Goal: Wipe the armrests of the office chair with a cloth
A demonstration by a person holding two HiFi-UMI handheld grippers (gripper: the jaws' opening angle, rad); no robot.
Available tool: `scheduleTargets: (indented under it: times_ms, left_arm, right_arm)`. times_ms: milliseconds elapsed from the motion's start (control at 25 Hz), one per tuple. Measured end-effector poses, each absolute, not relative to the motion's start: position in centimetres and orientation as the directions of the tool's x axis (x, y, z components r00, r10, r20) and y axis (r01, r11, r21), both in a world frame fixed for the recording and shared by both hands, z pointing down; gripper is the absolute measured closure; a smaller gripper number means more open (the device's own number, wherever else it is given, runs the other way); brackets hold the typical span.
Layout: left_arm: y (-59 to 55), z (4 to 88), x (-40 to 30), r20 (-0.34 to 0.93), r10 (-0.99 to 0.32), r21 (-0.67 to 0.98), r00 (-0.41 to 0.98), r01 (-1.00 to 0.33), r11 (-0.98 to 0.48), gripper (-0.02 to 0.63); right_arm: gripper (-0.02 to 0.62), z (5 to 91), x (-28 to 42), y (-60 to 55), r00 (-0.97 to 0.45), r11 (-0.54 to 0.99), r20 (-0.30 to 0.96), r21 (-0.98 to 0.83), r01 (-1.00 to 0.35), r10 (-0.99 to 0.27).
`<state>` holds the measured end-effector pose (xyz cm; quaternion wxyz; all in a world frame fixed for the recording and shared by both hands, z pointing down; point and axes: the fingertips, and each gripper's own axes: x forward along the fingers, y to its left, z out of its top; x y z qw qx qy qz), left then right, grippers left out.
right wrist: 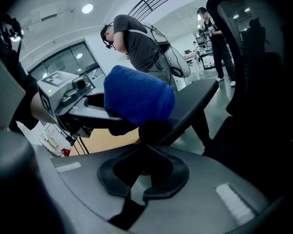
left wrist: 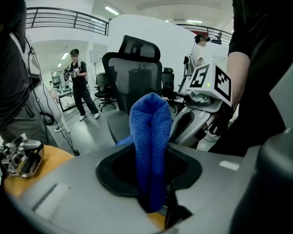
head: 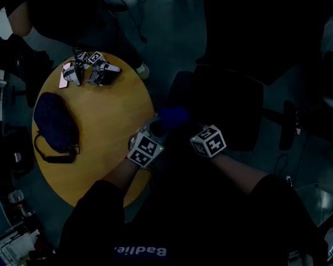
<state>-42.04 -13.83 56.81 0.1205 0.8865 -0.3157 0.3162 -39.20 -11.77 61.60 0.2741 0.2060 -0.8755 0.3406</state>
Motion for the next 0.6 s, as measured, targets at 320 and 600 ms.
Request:
scheduleTargets:
  times_ms: [320, 600]
  left_arm:
    - [-21.8, 52.8, -43.6, 0.583, -0.564, -0.081, 0.585, -0.649, -0.757, 0.477]
    - [-28.4, 51.5, -40.4, 0.543, -0.562, -0.135, 0.624, -0.596, -0.792, 0.477]
  right_arm:
    - [0.591, 61.2, -39.6, -11.3, -0.781, 0.675, 0.599, -0.504, -0.539, -0.177]
    - [0.591, 61.1, -38.7, -11.1, -0.772, 0.677, 0.607, -0.490, -0.549, -0.186]
